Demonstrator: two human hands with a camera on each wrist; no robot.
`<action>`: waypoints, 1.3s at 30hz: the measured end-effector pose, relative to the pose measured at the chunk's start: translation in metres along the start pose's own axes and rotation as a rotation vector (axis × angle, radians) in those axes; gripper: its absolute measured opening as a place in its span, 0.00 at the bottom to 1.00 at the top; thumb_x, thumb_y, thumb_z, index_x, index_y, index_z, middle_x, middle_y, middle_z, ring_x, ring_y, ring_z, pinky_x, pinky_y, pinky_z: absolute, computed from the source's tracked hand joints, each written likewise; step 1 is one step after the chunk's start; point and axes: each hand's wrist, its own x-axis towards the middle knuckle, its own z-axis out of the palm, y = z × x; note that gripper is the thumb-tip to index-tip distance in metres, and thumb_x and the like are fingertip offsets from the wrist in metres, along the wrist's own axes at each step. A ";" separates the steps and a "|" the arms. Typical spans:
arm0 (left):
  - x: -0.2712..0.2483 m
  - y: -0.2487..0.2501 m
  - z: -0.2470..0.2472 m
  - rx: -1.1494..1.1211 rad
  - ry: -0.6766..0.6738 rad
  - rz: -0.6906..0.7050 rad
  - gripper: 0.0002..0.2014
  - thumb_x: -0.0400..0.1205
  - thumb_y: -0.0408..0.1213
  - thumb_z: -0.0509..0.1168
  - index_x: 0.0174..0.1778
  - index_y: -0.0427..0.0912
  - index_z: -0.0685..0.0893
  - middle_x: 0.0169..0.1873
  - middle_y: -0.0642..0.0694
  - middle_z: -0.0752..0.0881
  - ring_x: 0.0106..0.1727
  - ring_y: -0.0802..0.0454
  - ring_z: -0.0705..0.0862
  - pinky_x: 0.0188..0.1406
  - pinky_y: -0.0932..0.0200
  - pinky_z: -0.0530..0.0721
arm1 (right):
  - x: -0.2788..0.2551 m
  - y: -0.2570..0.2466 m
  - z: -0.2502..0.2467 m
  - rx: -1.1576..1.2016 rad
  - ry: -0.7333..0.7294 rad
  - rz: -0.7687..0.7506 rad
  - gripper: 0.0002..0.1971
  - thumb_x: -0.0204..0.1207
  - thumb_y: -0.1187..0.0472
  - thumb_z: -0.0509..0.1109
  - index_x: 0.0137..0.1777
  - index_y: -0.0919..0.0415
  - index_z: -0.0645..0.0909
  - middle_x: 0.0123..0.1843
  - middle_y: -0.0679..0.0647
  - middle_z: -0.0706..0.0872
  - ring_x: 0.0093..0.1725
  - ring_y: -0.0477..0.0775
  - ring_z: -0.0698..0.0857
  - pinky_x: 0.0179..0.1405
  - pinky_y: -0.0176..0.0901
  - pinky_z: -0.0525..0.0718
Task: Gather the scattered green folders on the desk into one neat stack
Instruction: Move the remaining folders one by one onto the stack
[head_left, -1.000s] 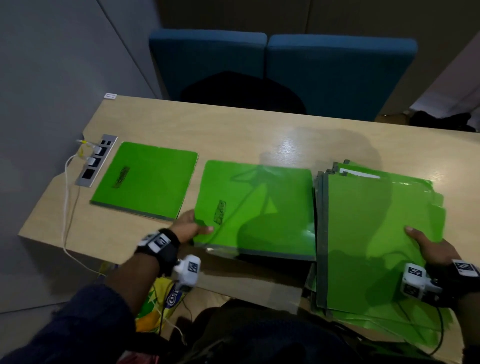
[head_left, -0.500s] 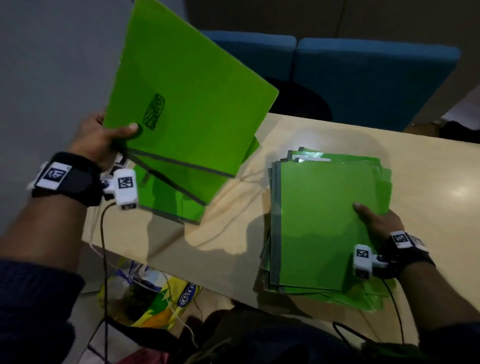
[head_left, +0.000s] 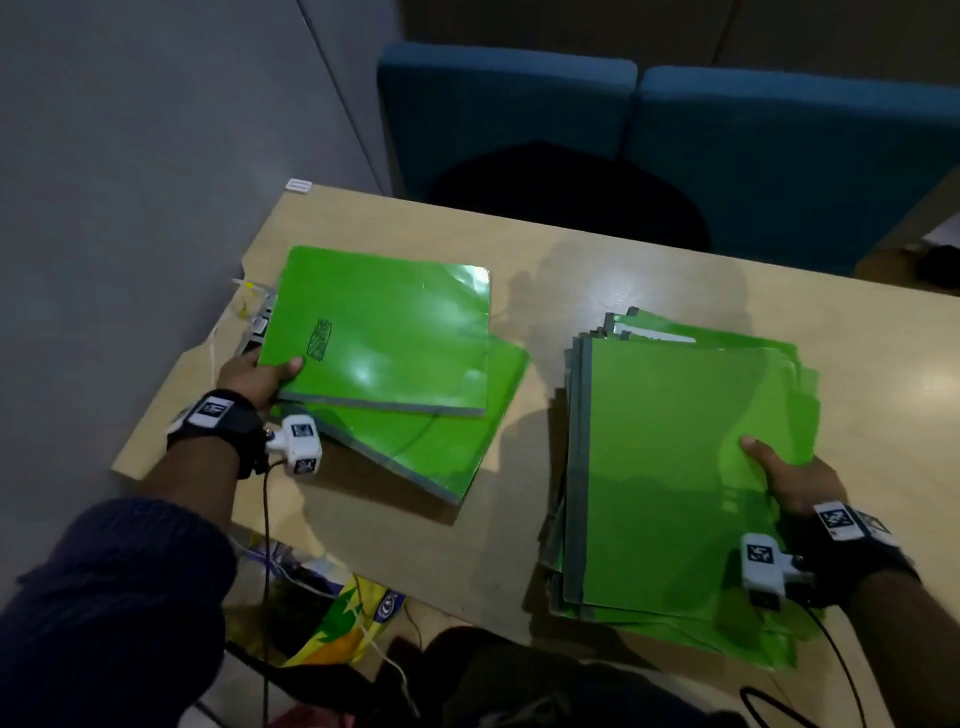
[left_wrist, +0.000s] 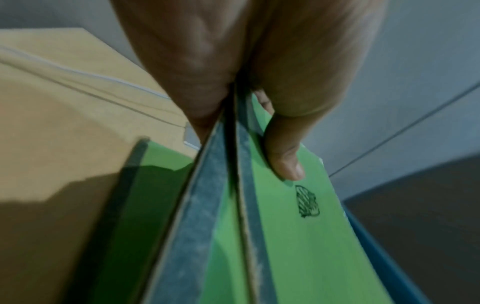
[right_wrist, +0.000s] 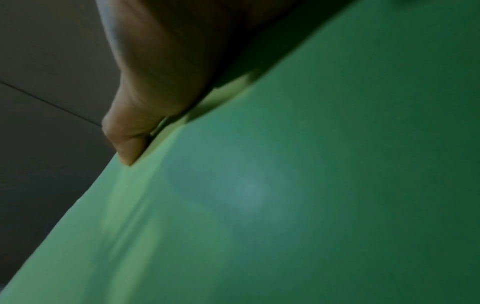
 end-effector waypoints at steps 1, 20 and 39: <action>0.003 -0.002 0.001 0.176 0.015 0.001 0.21 0.74 0.42 0.76 0.62 0.40 0.85 0.60 0.38 0.86 0.58 0.36 0.85 0.60 0.39 0.82 | -0.001 0.001 0.001 0.006 -0.006 -0.001 0.32 0.71 0.37 0.74 0.63 0.65 0.84 0.57 0.69 0.87 0.45 0.66 0.85 0.51 0.54 0.83; 0.026 -0.033 0.021 0.902 -0.102 -0.158 0.38 0.80 0.55 0.66 0.81 0.36 0.64 0.72 0.30 0.76 0.66 0.35 0.81 0.56 0.50 0.84 | -0.011 -0.002 0.004 -0.063 0.029 0.003 0.36 0.69 0.31 0.70 0.57 0.66 0.85 0.48 0.69 0.88 0.40 0.65 0.87 0.35 0.47 0.84; -0.018 -0.056 0.012 0.242 -0.314 -0.254 0.35 0.73 0.49 0.76 0.71 0.33 0.76 0.69 0.37 0.79 0.65 0.34 0.80 0.62 0.43 0.79 | -0.015 -0.009 0.000 -0.037 -0.034 0.015 0.40 0.67 0.31 0.72 0.65 0.66 0.82 0.57 0.70 0.87 0.48 0.67 0.86 0.54 0.57 0.84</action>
